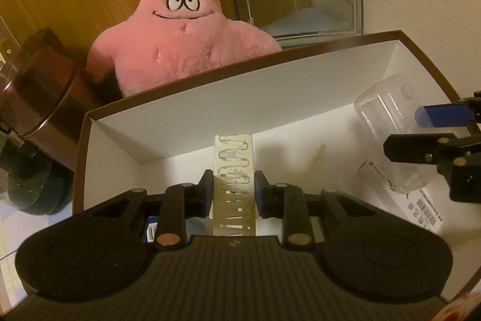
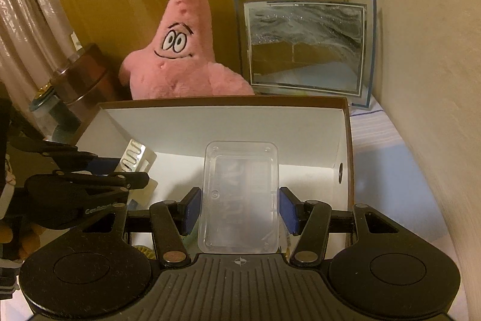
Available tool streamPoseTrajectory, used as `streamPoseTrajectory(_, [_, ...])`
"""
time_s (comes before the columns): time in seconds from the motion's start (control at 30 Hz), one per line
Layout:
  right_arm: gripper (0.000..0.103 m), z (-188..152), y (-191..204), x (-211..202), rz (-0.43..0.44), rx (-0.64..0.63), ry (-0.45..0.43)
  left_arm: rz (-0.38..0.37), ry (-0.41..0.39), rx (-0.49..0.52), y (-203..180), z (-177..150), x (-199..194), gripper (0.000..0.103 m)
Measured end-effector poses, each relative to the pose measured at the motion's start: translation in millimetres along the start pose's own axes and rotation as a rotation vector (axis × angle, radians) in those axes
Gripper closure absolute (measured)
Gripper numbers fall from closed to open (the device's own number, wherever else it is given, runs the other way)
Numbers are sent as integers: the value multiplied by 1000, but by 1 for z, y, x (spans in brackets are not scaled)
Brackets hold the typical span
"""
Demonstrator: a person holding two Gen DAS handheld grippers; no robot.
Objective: Organize rigid objects
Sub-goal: 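Carry the blister tray and clear case over the brown box and lower them in, then open both tools to release the tray and case into the box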
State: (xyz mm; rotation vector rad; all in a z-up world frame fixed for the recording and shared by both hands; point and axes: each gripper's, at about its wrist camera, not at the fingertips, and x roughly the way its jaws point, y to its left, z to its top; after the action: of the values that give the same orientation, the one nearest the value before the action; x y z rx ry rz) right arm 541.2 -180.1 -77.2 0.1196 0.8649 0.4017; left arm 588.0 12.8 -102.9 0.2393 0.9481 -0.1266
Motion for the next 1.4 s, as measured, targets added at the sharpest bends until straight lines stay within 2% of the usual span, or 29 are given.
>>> streamPoseTrajectory(0.13, [48,0,0,3,-5,1,4,11,-11,12,0,2,6,77])
streamPoseTrajectory(0.27, [48,0,-1,3,-5,0,5,16,-16,7,4,2,7,70])
streamPoseTrajectory(0.77, [48,3,9,6,-3,-19,0,14,-21,-33,18,-4,-15,69])
streamPoseTrajectory(0.9, [48,6,12,5,-6,-21,-31,21,-27,-37,20,-5,-20,68])
streamPoseTrajectory(1.03, [48,10,12,0,6,4,-125,21,-31,-50,22,-6,-25,66])
streamPoseTrajectory(1.07, [47,10,12,-2,3,12,-147,18,-34,-53,22,-6,-26,65])
streamPoseTrajectory(1.13, [34,10,13,-6,6,12,-167,13,-40,-55,22,-7,-31,60])
streamPoseTrajectory(1.2, [28,10,15,-12,19,2,-174,6,-46,-59,23,-9,-35,57])
streamPoseTrajectory(1.33, [27,5,19,-21,31,-18,-154,-15,-59,-69,22,-12,-46,55])
streamPoseTrajectory(1.4, [26,-1,20,-26,38,-20,-140,-20,-64,-73,22,-15,-51,50])
